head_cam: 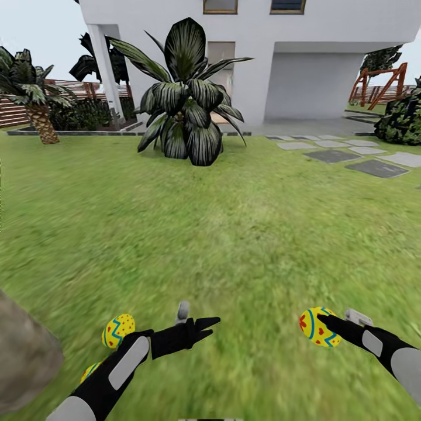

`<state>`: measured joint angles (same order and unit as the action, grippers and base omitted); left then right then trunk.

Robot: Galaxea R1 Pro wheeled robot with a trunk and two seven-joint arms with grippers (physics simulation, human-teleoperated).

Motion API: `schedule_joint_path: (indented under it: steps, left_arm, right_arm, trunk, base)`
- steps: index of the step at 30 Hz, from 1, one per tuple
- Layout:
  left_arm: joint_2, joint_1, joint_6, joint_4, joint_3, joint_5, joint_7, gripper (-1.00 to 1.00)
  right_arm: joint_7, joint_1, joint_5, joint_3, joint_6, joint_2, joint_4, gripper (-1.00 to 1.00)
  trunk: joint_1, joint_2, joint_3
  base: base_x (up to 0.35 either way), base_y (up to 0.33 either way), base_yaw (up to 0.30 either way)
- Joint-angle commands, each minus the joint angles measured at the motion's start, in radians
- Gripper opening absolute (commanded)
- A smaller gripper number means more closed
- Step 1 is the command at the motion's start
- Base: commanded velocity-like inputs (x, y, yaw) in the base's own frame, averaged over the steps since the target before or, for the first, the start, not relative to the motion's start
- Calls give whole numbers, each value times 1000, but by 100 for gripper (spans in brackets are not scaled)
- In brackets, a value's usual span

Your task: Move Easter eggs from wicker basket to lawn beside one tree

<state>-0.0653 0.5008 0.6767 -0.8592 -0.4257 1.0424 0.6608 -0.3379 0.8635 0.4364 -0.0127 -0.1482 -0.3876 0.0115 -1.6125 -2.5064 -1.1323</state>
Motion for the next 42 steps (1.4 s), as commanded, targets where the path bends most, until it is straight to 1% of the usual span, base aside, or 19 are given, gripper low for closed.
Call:
schedule_joint_path:
  steps: [1, 4, 8, 14, 18, 21, 25, 30, 33, 34, 35, 37, 42]
  left_arm:
    - [-1, 1, 6, 0, -2, 8, -1, 100]
    - [-1, 1, 6, 0, -2, 9, -1, 100]
    - [-1, 1, 6, 0, -2, 9, -1, 100]
    - [-1, 1, 6, 0, -2, 8, -1, 100]
    - [-1, 1, 6, 0, -2, 9, -1, 100]
    - [-1, 1, 6, -1, -2, 9, -1, 100]
    - [-1, 1, 6, -1, -2, 9, -1, 100]
    - [0, 1, 6, -1, -2, 10, -1, 100]
    - [-1, 1, 6, -1, -2, 10, -1, 100]
    - [-1, 1, 6, -1, -2, 10, -1, 100]
    - [-1, 1, 6, 0, -2, 10, -1, 100]
    - [-1, 1, 6, 0, -2, 10, -1, 100]
    - [-1, 1, 6, 0, -2, 10, 0, 100]
  right_arm:
    - [-2, 0, 6, -1, -7, 0, 2, -100]
    - [0, 0, 5, -1, -7, 0, 2, -100]
    - [3, 0, 6, -1, -6, 0, 3, -100]
    - [29, 0, 5, 0, -2, 0, 5, -100]
    - [66, 0, 4, -1, 3, 17, 9, -100]
    - [76, 0, 5, -1, 24, 19, 10, -100]
    - [96, 0, 3, 0, 26, 21, 10, -100]
    - [100, 0, 1, 0, 27, 21, 11, -100]
    - [111, 0, 1, 2, 27, 38, 13, -100]
    - [137, 0, 1, 2, 27, 42, 14, -100]
    - [164, 0, 1, 2, 27, 51, 15, -100]
    - [195, 0, -3, 3, 29, 76, 17, -100]
    - [209, 0, -6, 5, 42, 102, 18, -100]
  trunk:
    - [0, 0, -1]
    - [0, 0, -1]
    - [0, 0, -1]
    - [0, 0, -1]
    - [0, 0, -1]
    - [0, 0, -1]
    - [0, 0, -1]
    - [0, 0, -1]
    - [0, 0, -1]
    - [0, 0, -1]
    - [0, 0, -1]
    - [0, 0, -1]
    - [0, 0, -1]
  base:
    - [340, 0, 212]
    - [253, -44, 268]
    - [29, -8, 288]
    - [1, -14, 289]
    - [0, -279, 289]
    - [0, -331, 289]
    - [0, -334, 289]
    - [0, -326, 289]
    - [0, -175, 289]
    - [0, -37, 289]
    - [0, -15, 289]
    - [0, -4, 289]
    - [0, 0, 289]
